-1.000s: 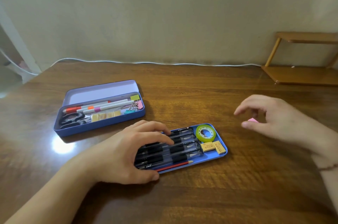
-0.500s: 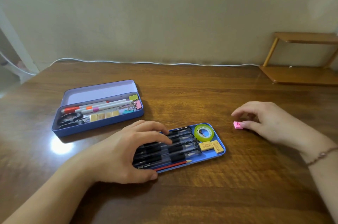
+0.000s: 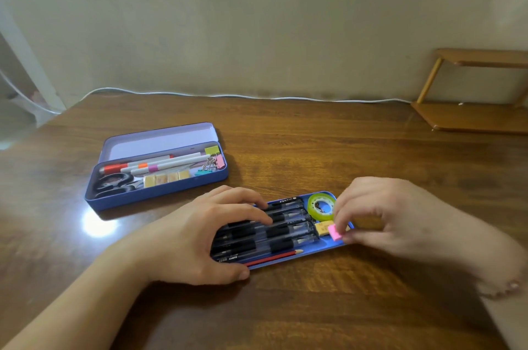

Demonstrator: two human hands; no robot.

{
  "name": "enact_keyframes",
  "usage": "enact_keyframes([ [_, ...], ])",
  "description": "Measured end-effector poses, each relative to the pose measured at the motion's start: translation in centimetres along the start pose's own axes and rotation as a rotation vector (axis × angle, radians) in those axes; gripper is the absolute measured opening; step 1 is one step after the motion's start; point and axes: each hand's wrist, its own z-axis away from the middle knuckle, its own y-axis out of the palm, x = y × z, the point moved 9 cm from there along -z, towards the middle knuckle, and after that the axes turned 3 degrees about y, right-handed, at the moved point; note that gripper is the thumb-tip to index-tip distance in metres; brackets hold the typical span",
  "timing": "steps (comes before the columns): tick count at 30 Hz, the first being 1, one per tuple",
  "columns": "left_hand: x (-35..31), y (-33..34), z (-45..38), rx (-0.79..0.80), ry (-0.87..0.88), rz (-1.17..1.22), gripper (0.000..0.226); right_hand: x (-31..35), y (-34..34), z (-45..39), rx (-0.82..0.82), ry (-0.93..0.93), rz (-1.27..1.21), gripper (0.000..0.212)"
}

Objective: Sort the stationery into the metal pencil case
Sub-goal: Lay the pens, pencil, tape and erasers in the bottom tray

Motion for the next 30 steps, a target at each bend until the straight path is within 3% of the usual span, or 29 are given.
enact_keyframes([
  [9,0.0,0.0,0.0,-0.001,-0.002,0.003,0.063,0.5,1.1,-0.4,0.006,-0.018,0.079,0.024],
  [14,0.0,0.0,0.0,0.001,-0.007,0.012,0.063,1.1,1.7,-0.5,0.028,-0.048,0.072,0.018],
  [21,0.0,0.1,0.0,0.009,-0.012,0.006,0.063,0.5,2.0,-0.3,0.116,0.008,0.115,0.034],
  [30,-0.1,0.0,-0.1,0.020,-0.032,0.003,0.064,-0.1,1.9,0.0,0.187,0.069,0.128,0.037],
])
